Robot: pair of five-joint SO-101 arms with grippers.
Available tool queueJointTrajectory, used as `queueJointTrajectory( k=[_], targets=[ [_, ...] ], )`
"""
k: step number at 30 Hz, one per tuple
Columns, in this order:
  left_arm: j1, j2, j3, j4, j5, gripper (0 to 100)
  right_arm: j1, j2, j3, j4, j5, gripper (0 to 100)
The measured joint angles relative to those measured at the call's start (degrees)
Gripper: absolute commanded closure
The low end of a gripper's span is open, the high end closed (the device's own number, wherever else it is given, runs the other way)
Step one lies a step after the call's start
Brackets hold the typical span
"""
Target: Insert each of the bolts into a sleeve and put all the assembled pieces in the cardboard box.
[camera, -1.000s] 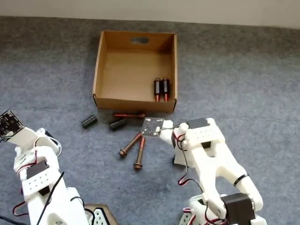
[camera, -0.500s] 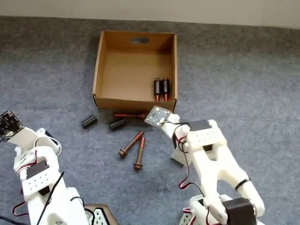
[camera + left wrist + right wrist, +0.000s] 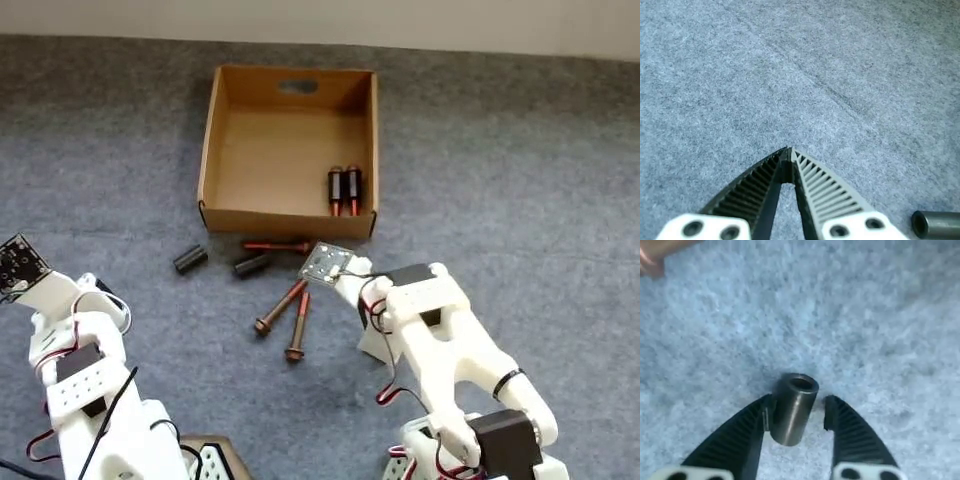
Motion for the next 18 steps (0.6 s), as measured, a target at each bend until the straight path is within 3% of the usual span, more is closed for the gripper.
queueJointTrajectory(
  k=[6, 12, 18],
  targets=[
    [0.00, 0.00, 0.00, 0.00, 0.00, 99, 2.81, 0.00, 0.00, -0.26, -1.58, 99.2],
    [0.00, 0.00, 0.00, 0.00, 0.00, 99, 9.58, -4.31, -0.09, -0.53, -15.91, 99.2],
    [0.00, 0.00, 0.00, 0.00, 0.00, 99, 10.02, -9.85, 5.01, -8.18, -22.33, 97.8]
  ],
)
